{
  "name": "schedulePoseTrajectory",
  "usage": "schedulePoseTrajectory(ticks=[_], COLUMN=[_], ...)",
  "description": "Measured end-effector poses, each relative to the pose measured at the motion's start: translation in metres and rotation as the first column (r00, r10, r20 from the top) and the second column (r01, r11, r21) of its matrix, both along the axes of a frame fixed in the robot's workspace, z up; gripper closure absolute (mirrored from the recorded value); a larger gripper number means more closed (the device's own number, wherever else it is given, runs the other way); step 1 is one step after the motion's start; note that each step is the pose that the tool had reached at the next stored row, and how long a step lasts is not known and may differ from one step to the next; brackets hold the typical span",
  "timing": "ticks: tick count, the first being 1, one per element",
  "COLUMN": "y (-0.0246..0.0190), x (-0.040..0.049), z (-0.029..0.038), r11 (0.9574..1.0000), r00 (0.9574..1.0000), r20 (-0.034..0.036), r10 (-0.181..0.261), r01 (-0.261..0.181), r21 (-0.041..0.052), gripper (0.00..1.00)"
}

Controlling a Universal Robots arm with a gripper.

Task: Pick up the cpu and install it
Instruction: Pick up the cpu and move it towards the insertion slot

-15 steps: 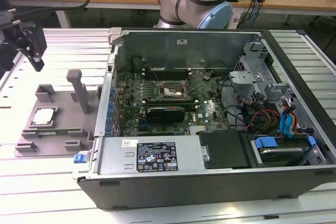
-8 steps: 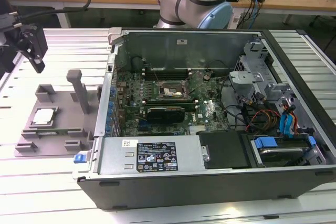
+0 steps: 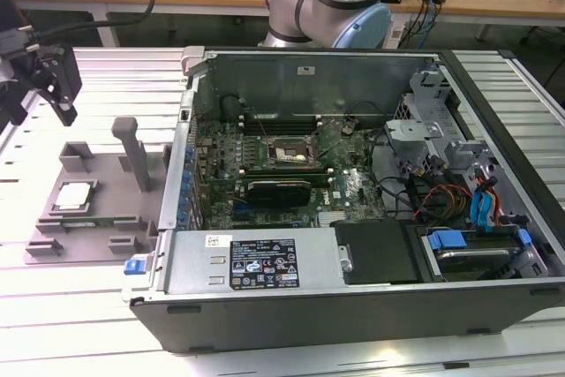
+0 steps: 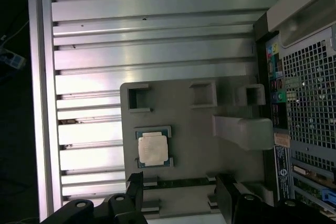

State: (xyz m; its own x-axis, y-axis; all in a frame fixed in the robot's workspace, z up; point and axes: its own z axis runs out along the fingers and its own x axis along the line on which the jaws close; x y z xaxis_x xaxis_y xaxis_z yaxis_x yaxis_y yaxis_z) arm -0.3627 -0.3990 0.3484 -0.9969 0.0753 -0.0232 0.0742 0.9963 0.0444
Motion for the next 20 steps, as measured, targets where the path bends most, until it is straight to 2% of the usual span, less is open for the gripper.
schedulePoseTrajectory(ticks=[20], y=[0.0000], x=[0.0000], z=[-0.0092], r11=[1.0000], r00=[1.0000], r20=[0.0000], r10=[0.000], r01=[0.000], r21=[0.0000], gripper=[0.34])
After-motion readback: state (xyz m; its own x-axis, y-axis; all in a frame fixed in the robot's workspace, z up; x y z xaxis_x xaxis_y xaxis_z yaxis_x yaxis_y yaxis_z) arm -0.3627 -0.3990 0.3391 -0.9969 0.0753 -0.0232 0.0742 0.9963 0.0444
